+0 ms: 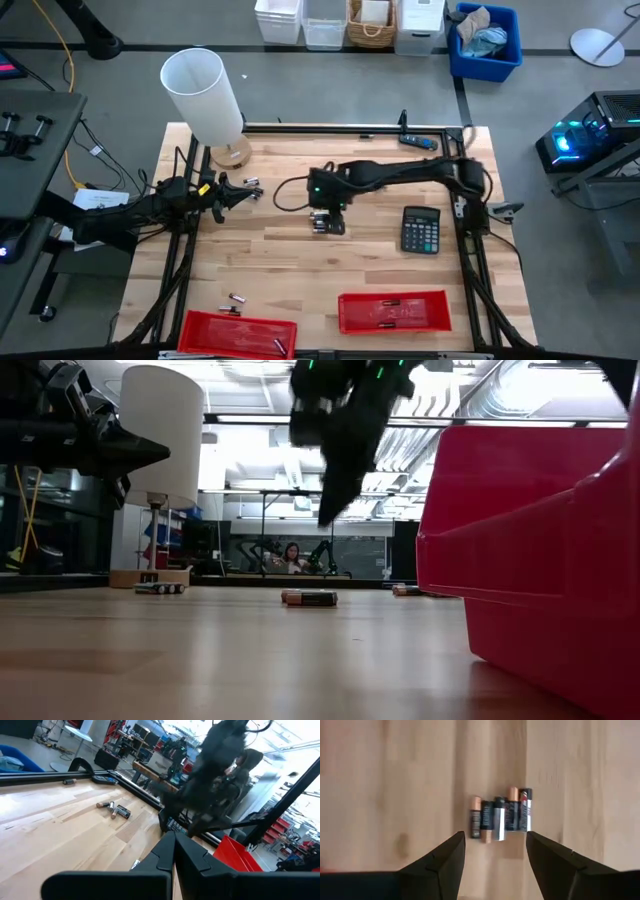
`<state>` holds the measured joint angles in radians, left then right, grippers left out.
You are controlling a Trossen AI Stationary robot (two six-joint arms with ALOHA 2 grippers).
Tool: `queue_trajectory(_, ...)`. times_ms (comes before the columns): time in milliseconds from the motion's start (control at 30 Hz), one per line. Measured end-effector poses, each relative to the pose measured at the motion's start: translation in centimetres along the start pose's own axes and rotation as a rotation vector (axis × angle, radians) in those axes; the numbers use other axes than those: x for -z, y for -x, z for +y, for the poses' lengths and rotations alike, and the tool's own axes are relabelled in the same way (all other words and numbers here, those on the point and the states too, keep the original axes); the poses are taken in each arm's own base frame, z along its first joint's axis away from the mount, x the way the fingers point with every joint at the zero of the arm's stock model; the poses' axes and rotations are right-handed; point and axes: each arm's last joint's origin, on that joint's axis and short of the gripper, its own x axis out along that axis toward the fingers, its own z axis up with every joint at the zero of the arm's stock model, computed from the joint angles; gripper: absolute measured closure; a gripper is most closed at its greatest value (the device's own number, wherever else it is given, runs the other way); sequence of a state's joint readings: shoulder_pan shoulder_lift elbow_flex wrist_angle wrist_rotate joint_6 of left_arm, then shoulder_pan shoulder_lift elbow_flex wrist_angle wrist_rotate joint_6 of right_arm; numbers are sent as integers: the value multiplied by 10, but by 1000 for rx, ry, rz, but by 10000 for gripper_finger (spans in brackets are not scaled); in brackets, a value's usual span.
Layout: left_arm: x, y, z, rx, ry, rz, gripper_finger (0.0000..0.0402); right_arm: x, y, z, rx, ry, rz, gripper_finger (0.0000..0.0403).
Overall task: Sort batteries
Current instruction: Put the silver battery into the left red bin
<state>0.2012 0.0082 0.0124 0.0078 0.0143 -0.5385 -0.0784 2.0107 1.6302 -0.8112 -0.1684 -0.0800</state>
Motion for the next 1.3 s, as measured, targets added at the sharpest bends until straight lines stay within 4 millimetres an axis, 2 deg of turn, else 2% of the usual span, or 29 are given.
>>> queue_trajectory(100, 0, 0, 0, 0, 0, 0, 401, 3, -26, -11, -12, 28, 46, 199)
queue_trajectory(200, 0, 0, 0, 0, 0, 0, 401, 6, -44, -11, -26, 70, 80, 199)
queue_trajectory(400, 0, 0, 0, 0, 0, 0, 401, 4, -62, -5, 46, 151, 83, 199)
queue_trajectory(900, 0, 0, 0, 0, 0, 0, 401, 2, -61, -2, 70, 180, 67, 236)
queue_trajectory(1300, 0, 0, 0, 0, 0, 0, 401, -1, -54, -27, 114, 158, 29, 275)
